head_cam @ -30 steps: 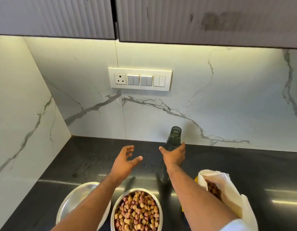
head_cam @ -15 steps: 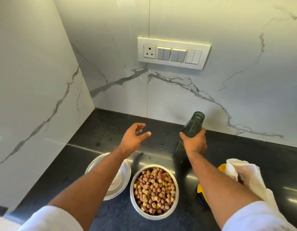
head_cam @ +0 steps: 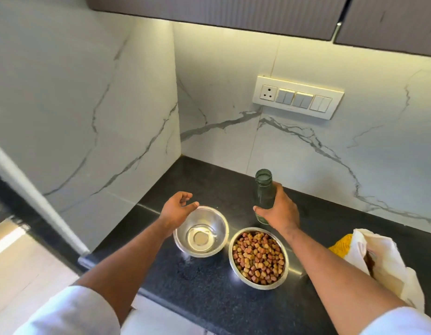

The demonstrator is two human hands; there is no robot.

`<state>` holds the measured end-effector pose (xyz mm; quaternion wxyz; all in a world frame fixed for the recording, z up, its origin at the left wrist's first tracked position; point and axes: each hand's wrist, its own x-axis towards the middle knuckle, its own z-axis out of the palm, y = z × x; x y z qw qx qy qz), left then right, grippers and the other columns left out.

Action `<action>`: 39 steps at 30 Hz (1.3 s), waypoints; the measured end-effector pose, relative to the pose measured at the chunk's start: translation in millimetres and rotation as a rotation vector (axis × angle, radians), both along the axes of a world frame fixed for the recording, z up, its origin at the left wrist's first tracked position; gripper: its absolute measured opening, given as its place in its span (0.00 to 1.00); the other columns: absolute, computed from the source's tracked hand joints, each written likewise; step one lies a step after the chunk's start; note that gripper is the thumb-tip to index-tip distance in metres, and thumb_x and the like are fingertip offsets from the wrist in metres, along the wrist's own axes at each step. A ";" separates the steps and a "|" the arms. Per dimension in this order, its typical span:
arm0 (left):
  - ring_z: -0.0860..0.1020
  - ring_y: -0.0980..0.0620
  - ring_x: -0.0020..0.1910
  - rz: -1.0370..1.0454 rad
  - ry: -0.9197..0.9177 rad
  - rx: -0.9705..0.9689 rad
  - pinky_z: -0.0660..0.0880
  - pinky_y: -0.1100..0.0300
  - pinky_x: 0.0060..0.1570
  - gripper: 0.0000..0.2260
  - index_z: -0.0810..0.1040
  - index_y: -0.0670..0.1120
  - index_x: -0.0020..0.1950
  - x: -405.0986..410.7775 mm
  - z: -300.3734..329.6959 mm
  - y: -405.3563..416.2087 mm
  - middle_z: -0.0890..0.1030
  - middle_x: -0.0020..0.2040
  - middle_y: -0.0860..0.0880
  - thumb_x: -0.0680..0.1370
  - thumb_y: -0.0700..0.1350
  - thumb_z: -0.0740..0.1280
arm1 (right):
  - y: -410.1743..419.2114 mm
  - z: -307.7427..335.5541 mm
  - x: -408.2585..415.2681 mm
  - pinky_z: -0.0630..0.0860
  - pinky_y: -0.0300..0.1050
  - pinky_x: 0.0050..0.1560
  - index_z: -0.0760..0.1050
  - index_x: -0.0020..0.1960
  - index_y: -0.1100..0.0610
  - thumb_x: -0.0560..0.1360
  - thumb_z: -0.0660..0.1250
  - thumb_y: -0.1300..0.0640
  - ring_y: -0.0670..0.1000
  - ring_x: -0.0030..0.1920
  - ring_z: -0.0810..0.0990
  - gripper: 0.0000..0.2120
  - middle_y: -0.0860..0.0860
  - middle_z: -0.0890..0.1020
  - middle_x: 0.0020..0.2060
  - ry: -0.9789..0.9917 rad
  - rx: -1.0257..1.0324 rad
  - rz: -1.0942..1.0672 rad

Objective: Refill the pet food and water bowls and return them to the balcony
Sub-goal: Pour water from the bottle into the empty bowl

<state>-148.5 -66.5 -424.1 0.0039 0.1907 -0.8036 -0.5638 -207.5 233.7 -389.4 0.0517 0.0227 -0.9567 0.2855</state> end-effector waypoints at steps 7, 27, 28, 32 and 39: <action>0.80 0.49 0.56 0.143 -0.145 -0.037 0.80 0.53 0.56 0.22 0.76 0.47 0.67 63.3 -27.7 -31.4 0.81 0.60 0.48 0.76 0.51 0.76 | -15.9 9.1 19.7 0.82 0.58 0.56 0.64 0.69 0.42 0.65 0.81 0.40 0.54 0.60 0.81 0.39 0.46 0.81 0.59 0.043 0.297 0.224; 0.85 0.49 0.45 0.120 -0.233 0.089 0.82 0.63 0.35 0.32 0.69 0.51 0.77 75.9 -35.9 9.2 0.81 0.56 0.43 0.77 0.32 0.72 | -25.8 -1.8 -6.6 0.81 0.56 0.58 0.53 0.80 0.43 0.73 0.76 0.43 0.55 0.69 0.72 0.44 0.52 0.72 0.71 0.050 0.804 0.617; 0.85 0.49 0.45 0.120 -0.232 0.088 0.82 0.62 0.36 0.32 0.69 0.51 0.77 76.0 -35.5 9.0 0.80 0.56 0.43 0.77 0.32 0.72 | -26.8 -2.1 -8.4 0.81 0.56 0.58 0.53 0.79 0.43 0.73 0.76 0.44 0.56 0.69 0.72 0.44 0.52 0.72 0.71 0.067 0.826 0.620; 0.84 0.49 0.49 0.109 -0.222 0.092 0.85 0.58 0.41 0.32 0.69 0.51 0.77 76.0 -32.7 8.5 0.79 0.58 0.44 0.76 0.32 0.73 | -29.6 -4.1 -14.3 0.81 0.57 0.56 0.53 0.78 0.42 0.73 0.77 0.47 0.57 0.68 0.73 0.43 0.54 0.73 0.69 0.086 0.889 0.623; 0.85 0.48 0.49 0.110 -0.219 0.127 0.86 0.56 0.43 0.33 0.69 0.50 0.77 75.6 -29.1 7.6 0.78 0.59 0.44 0.75 0.31 0.74 | -36.1 -5.8 -17.7 0.82 0.56 0.54 0.54 0.78 0.43 0.71 0.79 0.44 0.58 0.69 0.72 0.46 0.56 0.72 0.70 0.069 0.936 0.623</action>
